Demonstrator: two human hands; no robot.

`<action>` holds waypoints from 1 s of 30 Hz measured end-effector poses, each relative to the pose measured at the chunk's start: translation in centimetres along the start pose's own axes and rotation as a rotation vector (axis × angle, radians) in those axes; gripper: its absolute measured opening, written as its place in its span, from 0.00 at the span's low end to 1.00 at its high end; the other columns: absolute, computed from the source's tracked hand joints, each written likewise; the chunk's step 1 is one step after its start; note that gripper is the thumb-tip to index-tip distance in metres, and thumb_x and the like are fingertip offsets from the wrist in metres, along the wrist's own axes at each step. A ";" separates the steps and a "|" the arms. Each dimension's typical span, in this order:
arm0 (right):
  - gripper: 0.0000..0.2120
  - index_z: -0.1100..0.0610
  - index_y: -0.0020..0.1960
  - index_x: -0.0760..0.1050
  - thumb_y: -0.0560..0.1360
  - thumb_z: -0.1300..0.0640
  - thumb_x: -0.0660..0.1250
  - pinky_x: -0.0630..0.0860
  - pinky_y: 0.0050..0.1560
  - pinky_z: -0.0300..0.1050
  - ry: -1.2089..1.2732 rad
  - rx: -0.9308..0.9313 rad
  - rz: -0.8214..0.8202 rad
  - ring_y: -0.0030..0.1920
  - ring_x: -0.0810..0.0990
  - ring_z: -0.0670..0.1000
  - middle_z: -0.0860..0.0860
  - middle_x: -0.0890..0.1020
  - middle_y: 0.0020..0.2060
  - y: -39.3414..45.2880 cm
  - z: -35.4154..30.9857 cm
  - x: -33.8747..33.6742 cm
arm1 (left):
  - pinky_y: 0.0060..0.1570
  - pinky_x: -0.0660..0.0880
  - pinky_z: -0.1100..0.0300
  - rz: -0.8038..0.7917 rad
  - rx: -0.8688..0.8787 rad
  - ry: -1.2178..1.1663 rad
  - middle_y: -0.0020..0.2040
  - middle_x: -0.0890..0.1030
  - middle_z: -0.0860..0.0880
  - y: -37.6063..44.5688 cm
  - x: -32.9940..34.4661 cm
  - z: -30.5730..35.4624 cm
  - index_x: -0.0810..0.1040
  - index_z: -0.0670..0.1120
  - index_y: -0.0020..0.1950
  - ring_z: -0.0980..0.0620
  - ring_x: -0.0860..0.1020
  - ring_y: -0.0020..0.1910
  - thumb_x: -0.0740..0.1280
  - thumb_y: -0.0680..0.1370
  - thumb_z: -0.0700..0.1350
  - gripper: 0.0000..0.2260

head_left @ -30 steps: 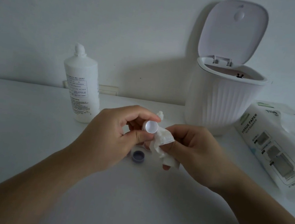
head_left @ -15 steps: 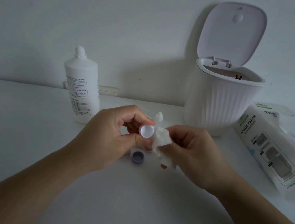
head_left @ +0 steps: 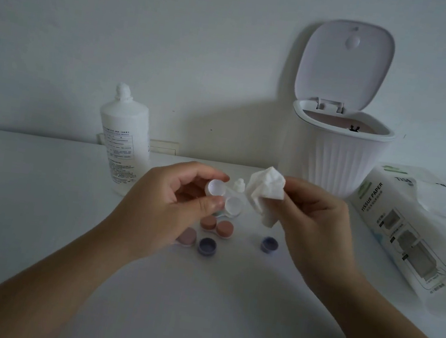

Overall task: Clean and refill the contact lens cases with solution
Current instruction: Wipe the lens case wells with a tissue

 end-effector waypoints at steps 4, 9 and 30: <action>0.05 0.42 0.43 0.86 0.75 0.50 0.73 0.76 0.32 0.35 -0.003 0.090 0.062 0.32 0.77 0.42 0.52 0.85 0.35 0.4 0.7 -0.8 | 0.28 0.74 0.57 -0.084 -0.098 -0.159 0.50 0.86 0.48 -0.1 0.5 -0.5 0.84 0.60 0.55 0.46 0.87 0.45 0.70 0.79 0.38 0.15; 0.07 0.43 0.44 0.86 0.72 0.42 0.72 0.74 0.27 0.42 0.041 0.144 -0.049 0.31 0.76 0.48 0.55 0.84 0.35 0.0 0.8 0.4 | 0.57 0.78 0.33 -0.186 -0.157 -0.163 0.49 0.87 0.46 0.0 1.4 -1.4 0.82 0.63 0.60 0.40 0.86 0.48 0.66 0.74 0.44 0.19; 0.12 0.62 0.46 0.83 0.81 0.56 0.66 0.75 0.34 0.35 -0.082 0.327 -0.385 0.34 0.82 0.48 0.59 0.85 0.37 -0.6 2.5 2.3 | 0.34 0.77 0.59 -0.161 -0.021 -0.072 0.43 0.87 0.49 0.0 1.3 -1.3 0.85 0.57 0.52 0.51 0.86 0.42 0.74 0.72 0.44 0.11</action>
Point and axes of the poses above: each hand's wrist, its own y-axis towards the middle knuckle, its own x-axis out of the palm, z = x × y, the point moved 6 cm from there along y, towards the middle knuckle
